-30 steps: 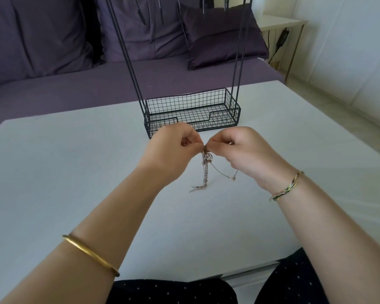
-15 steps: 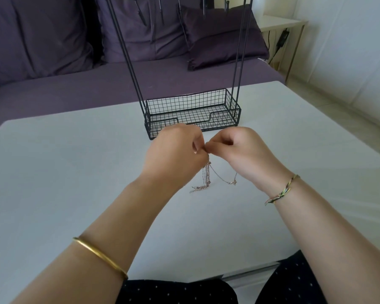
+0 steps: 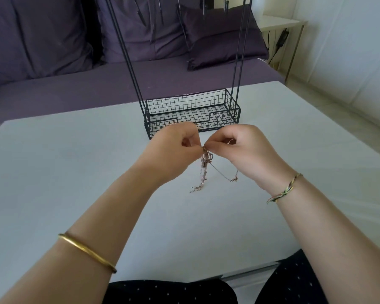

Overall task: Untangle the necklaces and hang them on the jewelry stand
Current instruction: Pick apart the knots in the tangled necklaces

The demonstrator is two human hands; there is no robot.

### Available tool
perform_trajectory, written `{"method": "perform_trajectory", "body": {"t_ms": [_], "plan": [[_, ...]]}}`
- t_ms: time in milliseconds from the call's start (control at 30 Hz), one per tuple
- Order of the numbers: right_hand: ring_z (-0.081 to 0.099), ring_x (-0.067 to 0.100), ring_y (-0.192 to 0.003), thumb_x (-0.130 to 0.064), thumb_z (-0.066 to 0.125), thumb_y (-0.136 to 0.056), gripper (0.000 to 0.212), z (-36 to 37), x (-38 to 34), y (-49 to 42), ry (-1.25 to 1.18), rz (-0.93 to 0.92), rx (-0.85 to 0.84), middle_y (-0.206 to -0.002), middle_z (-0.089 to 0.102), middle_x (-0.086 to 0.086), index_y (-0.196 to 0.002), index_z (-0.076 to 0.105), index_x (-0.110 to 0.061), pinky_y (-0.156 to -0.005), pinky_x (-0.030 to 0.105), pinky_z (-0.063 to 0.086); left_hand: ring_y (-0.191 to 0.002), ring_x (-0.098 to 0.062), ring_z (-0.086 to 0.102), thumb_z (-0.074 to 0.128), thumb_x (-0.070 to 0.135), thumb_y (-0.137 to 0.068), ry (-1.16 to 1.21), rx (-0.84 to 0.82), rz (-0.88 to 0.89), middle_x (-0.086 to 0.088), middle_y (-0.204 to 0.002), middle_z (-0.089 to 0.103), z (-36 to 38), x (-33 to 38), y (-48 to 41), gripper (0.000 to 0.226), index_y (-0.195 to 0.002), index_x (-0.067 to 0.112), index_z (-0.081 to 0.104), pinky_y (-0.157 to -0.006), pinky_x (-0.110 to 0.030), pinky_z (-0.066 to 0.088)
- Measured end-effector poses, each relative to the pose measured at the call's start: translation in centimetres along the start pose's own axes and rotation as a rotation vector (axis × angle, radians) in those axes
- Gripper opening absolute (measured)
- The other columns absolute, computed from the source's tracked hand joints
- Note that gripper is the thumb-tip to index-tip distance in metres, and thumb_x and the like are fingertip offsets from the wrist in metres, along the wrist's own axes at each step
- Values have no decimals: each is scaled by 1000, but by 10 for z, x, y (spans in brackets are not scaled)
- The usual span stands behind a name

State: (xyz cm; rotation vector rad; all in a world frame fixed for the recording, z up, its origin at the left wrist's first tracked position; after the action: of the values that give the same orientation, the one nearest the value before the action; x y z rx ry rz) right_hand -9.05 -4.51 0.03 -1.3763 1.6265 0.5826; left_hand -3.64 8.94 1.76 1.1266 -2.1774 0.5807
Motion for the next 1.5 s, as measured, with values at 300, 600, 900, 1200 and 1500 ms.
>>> {"method": "perform_trajectory", "body": {"t_ms": [300, 600, 900, 1200, 1500], "plan": [[43, 0, -40, -11, 62, -86, 15, -2, -5, 4, -153, 68, -104, -43, 53, -18, -73, 64, -16, -44, 10, 33, -71, -13, 53, 56, 5, -82, 420, -128, -213, 0, -71, 60, -5, -5, -3, 17, -68, 14, 56, -72, -27, 47], [38, 3, -43, -12, 64, -84, 10, 2, -11, 6, -227, 63, -141, -63, 67, -4, -77, 67, -17, -44, 14, 29, -59, -11, 47, 48, 5, -84, 720, -73, -358, 1, -63, 55, -4, -8, -5, 23, -63, 14, 50, -61, -25, 44], [48, -6, -51, -8, 71, -79, 8, 0, -10, 5, -161, 9, -101, -61, 58, -14, -74, 68, -14, -50, 5, 34, -65, -9, 50, 56, 4, -82, 629, -121, -305, 5, -67, 59, -4, -13, -6, 26, -60, 18, 52, -64, -23, 45], [41, 0, -38, 1, 63, -78, 20, -3, -12, 4, -306, 84, -63, -41, 46, -17, -65, 62, -14, -41, 8, 27, -67, -10, 52, 62, 4, -80, 522, -152, -253, 1, -69, 55, 0, -12, -7, 24, -63, 17, 51, -68, -24, 44], [35, 1, -40, -1, 59, -78, 17, 2, -6, 3, -247, 141, -127, -43, 43, -15, -66, 60, -14, -42, 14, 26, -68, -10, 52, 57, 1, -82, 625, -142, -240, 4, -66, 57, 1, -10, -6, 26, -62, 17, 51, -69, -24, 45]]}}
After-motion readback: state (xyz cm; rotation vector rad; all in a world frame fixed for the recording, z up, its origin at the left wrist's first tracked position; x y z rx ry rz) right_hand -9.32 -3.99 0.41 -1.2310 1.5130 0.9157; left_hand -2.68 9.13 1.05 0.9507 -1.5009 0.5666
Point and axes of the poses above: each hand's wrist, its own y-axis away from the middle knuckle, its own z-axis out of the palm, x = y × z, the point moved 2 cm from there along -y, towards the middle knuckle
